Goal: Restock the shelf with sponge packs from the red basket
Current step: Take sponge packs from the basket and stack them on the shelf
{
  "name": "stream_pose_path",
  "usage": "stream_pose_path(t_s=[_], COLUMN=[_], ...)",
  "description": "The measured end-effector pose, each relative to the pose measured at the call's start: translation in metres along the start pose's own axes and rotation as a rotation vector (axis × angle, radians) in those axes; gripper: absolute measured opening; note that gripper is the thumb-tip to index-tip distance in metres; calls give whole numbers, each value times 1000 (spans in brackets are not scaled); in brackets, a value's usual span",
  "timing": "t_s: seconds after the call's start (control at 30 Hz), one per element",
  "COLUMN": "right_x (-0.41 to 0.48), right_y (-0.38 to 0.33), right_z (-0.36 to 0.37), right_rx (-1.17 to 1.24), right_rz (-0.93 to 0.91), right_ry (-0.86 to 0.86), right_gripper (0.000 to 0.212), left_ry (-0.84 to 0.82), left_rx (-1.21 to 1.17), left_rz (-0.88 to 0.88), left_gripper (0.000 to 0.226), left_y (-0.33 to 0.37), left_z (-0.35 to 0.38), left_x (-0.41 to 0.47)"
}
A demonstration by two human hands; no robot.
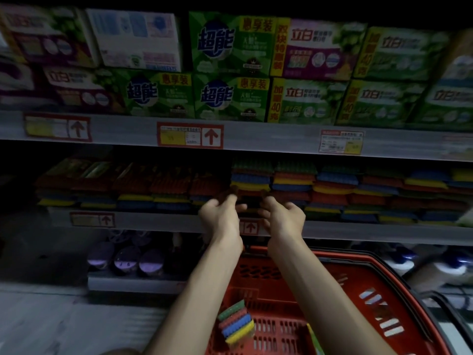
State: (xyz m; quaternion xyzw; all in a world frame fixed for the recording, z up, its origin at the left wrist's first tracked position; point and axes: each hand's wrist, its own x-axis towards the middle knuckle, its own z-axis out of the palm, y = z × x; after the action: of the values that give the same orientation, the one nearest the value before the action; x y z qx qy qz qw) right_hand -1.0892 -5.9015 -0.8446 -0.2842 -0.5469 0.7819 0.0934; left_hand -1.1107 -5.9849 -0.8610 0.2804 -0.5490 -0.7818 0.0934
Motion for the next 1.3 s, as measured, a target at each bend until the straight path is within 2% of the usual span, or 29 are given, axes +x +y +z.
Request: stream_pose_path(t_s=[0.07,0.1,0.13,0.17,0.2,0.3,0.37,0.43,0.5,0.53,0.6,0.67,0.73,0.8,0.83,0.87,0.93,0.97,1.0,1.07,1.2,1.3], right_x=[2,0,6,7,8,16,18,24,29,30,33,36,39,41,42,43,46,46,47,47,46,43], right_y=[2,1,3,1,-1,-6,-11,-11,-9,-9,-10,-12,-12,-13,-13,-13,-12,-11,-11,-11,-10,-9], right_z=[-6,-8,-13,-15,-19,-25,-26,-27,-27,-26,-26,-27,-27,-28,-29,-29,-29,-30,-30,-31,-34,-36], right_rx=[15,41,37,64,83,123,138,146,153,152,156,164,164,147,142,143,151,155,162,174,175,170], right_rz=[8,-7,9,-7,-3,20,22,34,46,52,72,87,88,82,84,84,92,99,102,107,114,123], right_ry=[13,29,44,50,78,136,156,171,189,207,229,244,247,251,252,247,246,245,244,233,218,203], right_gripper=[42,40,53,17,20,48,54,53,51,50,48,47,50,54,55,55,52,51,49,44,43,30], left_ry=[-1,5,4,-8,-18,-43,-49,-57,-81,-78,-92,-97,-91,-97,-102,-106,-100,-95,-93,-96,-99,-105], left_rx=[-26,-37,-36,-39,-39,-48,-56,-60,-31,-24,-23,-33,-41,-24,-34,-48,-50,-48,-51,-23,-7,-6], left_rz=[-6,-13,-18,-24,-28,-33,-31,-42,-59,-67,-61,-59,-61,-64,-72,-69,-74,-82,-88,-103,-98,-95], left_gripper=[9,17,28,37,43,49,51,45,15,13,22,18,35,16,13,17,43,47,42,13,19,20], left_y=[0,0,0,1,2,3,3,3,2,1,-1,-2,-1,-3,-3,0,0,0,2,0,2,4], left_z=[-1,-1,-1,-2,-2,-3,-3,-3,-3,-2,-1,1,2,3,3,3,4,4,5,6,8,9], left_x=[0,0,-1,-2,-4,-8,-9,-9,-9,-9,-9,-11,-14,-11,-11,-13,-12,-12,-13,-10,-9,-11])
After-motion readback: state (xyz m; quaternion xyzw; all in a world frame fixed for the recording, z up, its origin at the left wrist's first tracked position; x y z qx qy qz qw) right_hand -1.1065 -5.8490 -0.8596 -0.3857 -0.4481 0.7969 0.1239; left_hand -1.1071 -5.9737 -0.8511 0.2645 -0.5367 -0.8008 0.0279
